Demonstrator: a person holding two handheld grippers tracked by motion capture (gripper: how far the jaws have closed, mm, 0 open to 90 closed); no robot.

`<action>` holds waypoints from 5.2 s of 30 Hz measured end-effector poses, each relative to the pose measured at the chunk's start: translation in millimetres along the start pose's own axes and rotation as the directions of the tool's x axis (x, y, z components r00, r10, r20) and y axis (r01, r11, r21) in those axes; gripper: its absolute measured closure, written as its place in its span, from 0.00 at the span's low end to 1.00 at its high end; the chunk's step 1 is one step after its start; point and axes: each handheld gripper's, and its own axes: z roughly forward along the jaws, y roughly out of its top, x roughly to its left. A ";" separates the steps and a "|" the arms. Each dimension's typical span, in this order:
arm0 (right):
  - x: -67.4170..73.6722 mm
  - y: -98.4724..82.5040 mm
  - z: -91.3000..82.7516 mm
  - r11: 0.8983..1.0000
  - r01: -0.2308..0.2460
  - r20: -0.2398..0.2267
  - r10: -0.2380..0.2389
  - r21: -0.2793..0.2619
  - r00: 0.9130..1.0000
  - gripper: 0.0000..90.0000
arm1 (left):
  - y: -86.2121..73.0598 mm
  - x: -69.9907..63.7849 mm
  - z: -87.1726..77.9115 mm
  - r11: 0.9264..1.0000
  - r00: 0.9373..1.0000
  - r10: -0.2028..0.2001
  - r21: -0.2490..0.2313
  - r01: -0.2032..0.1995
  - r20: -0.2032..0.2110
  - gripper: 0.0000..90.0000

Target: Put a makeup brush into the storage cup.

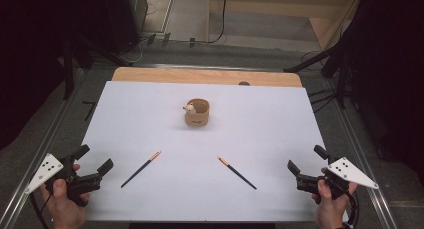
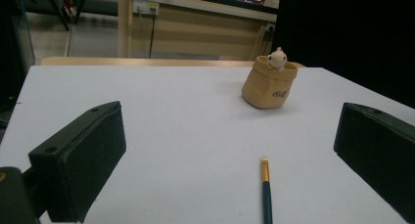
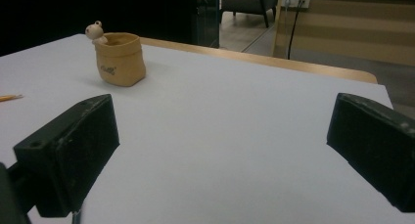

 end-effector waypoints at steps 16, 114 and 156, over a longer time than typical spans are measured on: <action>2.5 6.0 7.6 1.000 0.017 -0.026 -0.016 0.008 1.000 0.00 | 0.2 -2.1 -0.9 1.000 1.000 0.000 -0.005 0.000 0.000 0.00; 95.9 64.0 123.5 0.875 0.266 -0.332 -0.130 0.405 0.934 0.08 | 1.6 -16.8 10.6 0.999 0.998 0.043 0.011 -0.043 0.043 0.00; 115.6 42.6 152.3 0.671 0.345 -0.347 -0.138 0.657 0.928 0.58 | 1.4 -17.2 11.4 0.999 0.998 0.039 0.018 -0.040 0.044 0.00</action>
